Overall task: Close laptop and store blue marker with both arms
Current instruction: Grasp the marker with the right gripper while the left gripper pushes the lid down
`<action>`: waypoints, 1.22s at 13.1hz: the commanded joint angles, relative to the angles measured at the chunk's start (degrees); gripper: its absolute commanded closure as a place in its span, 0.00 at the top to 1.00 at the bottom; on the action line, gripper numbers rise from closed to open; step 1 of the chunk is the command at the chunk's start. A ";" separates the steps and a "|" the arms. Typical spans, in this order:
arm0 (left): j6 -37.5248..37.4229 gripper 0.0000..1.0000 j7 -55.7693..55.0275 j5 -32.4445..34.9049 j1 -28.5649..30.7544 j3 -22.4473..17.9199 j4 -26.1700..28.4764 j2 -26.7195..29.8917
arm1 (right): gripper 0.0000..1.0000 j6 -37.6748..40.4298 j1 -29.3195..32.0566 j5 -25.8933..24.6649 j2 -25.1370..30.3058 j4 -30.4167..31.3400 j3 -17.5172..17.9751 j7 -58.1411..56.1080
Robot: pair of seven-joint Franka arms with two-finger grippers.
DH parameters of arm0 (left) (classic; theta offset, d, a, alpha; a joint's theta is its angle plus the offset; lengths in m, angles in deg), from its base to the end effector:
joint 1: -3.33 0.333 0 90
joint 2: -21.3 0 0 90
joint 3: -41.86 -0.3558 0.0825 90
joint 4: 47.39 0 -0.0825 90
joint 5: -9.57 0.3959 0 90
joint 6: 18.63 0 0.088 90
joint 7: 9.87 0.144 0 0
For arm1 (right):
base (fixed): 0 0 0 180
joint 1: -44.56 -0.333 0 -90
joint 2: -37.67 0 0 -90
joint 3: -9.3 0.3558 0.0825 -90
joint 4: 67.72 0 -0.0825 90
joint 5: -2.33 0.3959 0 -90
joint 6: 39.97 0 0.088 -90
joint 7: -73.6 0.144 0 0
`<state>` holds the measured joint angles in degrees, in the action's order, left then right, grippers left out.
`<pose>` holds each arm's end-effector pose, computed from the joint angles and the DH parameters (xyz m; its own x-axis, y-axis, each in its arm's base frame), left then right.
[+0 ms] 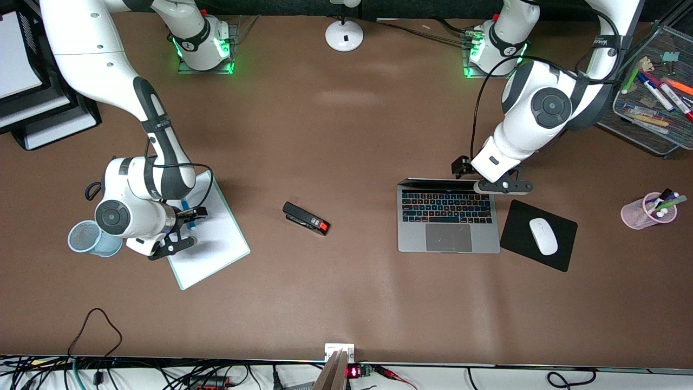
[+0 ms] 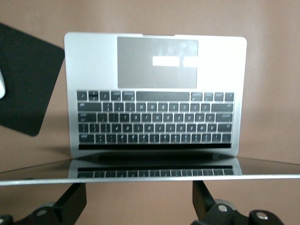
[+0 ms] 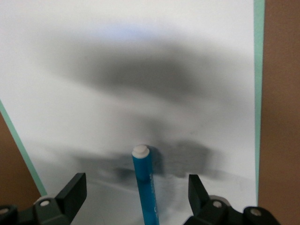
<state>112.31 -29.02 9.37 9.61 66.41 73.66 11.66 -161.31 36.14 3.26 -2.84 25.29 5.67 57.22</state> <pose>0.5551 -0.1797 0.3395 0.9997 0.0234 -0.0056 0.0238 -0.9969 0.0745 0.6907 0.0633 0.1786 0.9104 0.3570 -0.2093 0.3587 -0.9329 -0.0309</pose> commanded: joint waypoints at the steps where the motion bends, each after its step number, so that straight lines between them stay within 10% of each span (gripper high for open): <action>1: 4.48 1.00 -0.53 0.29 0.40 0.24 -1.08 -2.56 | 0.88 -1.00 0.16 0.39 -0.18 0.24 0.03 -1.12; 16: 21.72 1.00 -0.89 1.08 0.05 -0.38 -5.21 -17.06 | 0.20 -2.84 0.07 0.74 -1.06 -0.20 0.03 -0.94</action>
<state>133.63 -29.64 9.40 9.62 66.15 70.93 -2.37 -163.81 36.14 3.26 -3.91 25.28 5.65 57.14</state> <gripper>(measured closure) 0.000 0.744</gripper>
